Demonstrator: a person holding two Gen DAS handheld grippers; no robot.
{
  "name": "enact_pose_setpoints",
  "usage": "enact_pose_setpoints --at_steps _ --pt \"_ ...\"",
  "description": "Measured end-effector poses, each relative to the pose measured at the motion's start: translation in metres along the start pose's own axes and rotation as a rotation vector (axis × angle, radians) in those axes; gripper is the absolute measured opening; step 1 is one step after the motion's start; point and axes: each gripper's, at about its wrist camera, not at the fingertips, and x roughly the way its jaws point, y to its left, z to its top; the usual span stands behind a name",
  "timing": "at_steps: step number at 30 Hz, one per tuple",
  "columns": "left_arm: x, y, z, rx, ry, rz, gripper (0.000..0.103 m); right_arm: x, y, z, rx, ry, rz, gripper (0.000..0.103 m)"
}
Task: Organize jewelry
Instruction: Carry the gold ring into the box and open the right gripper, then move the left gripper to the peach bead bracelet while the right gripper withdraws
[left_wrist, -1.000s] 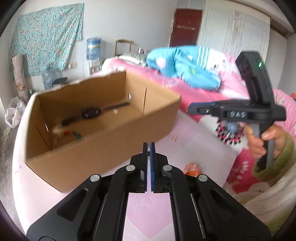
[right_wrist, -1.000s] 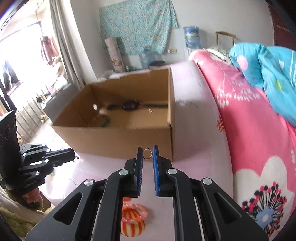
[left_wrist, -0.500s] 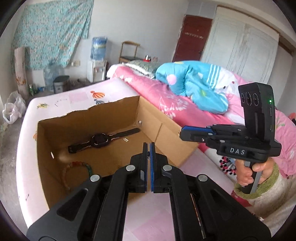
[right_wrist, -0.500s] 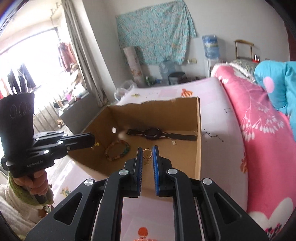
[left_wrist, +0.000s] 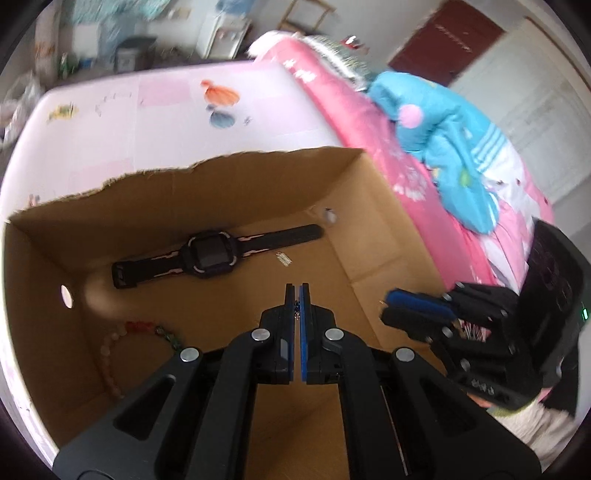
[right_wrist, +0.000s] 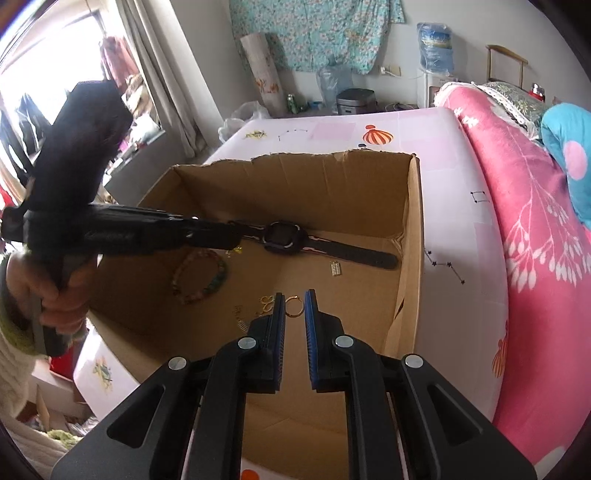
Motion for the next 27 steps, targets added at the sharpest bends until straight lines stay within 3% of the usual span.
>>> enact_pose_setpoints --at_steps 10,15,22,27 --pt "0.030 0.020 0.014 -0.047 0.049 0.093 0.002 0.015 0.005 0.009 -0.038 0.039 -0.031 0.011" --pt "0.035 0.027 0.015 -0.074 0.073 0.095 0.004 0.014 0.002 0.011 -0.031 0.023 -0.012 0.011" --pt "0.028 0.027 0.015 -0.069 0.049 0.105 0.004 0.006 0.000 0.014 -0.019 -0.019 -0.001 0.012" --pt "0.015 0.020 0.011 -0.035 0.010 0.122 0.004 -0.024 -0.007 0.017 0.012 -0.102 0.023 0.014"
